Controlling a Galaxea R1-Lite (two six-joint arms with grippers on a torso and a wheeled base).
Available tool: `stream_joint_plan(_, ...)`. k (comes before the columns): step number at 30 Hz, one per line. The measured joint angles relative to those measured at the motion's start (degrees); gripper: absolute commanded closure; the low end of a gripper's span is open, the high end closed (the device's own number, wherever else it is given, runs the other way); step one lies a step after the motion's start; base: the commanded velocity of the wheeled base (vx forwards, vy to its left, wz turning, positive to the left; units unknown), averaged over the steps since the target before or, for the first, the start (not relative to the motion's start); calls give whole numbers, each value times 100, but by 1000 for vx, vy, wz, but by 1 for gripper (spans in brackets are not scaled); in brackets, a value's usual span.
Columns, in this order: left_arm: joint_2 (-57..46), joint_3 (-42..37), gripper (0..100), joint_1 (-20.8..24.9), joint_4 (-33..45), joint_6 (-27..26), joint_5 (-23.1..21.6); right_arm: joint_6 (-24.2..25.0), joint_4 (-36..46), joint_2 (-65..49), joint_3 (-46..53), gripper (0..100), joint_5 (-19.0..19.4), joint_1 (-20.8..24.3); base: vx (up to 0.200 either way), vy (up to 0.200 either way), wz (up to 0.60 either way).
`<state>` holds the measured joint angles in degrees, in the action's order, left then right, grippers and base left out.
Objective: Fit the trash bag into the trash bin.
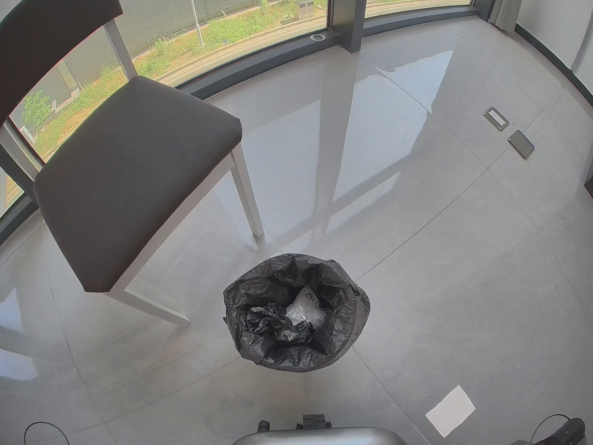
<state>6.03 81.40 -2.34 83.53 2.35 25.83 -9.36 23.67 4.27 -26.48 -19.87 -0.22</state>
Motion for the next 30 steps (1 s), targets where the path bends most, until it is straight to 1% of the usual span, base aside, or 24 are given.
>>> stream_joint_plan(2,-61,2,0,-2,13,7,-68,85,-684,-102,479,0,178,-11,0,0,0)
stream_joint_plan(3,-80,0,0,0,15,5,-85,107,-885,-127,633,0,233,-11,0,0,0)
stream_joint_plan(6,-183,-55,0,55,11,-35,-163,200,-2026,-236,1480,0,573,-18,0,0,0)
stream_joint_plan(8,-256,-108,0,94,-21,-77,-213,244,-2502,-278,1899,0,769,-20,0,0,0)
stream_joint_plan(10,-321,-185,0,122,-57,-113,-257,285,-2788,-306,2210,0,978,-22,0,0,0)
stream_joint_plan(12,-389,-312,0,160,-104,-135,-312,357,-2893,-328,2383,0,1211,-22,0,0,0)
stream_joint_plan(16,-474,-739,0,210,-189,-30,-451,668,-2792,-345,2505,0,1517,-22,0,0,0)
stream_joint_plan(18,-499,-990,0,221,-293,22,-547,742,-2731,-350,2522,0,1698,-22,0,0,0)
stream_joint_plan(21,-519,-1486,0,232,-719,60,-653,749,-2591,-352,2541,0,1879,-22,0,0,0)
stream_joint_plan(23,-527,-1903,0,234,-1157,66,-712,759,-2523,-354,2543,0,1954,-22,0,0,0)
stream_joint_plan(25,-530,-2349,0,239,-1781,65,-772,770,-2482,-354,2547,0,2000,-22,0,0,0)
stream_joint_plan(30,-533,-3674,0,241,-3557,-17,-900,797,-2425,-354,2547,0,2060,-22,0,0,0)
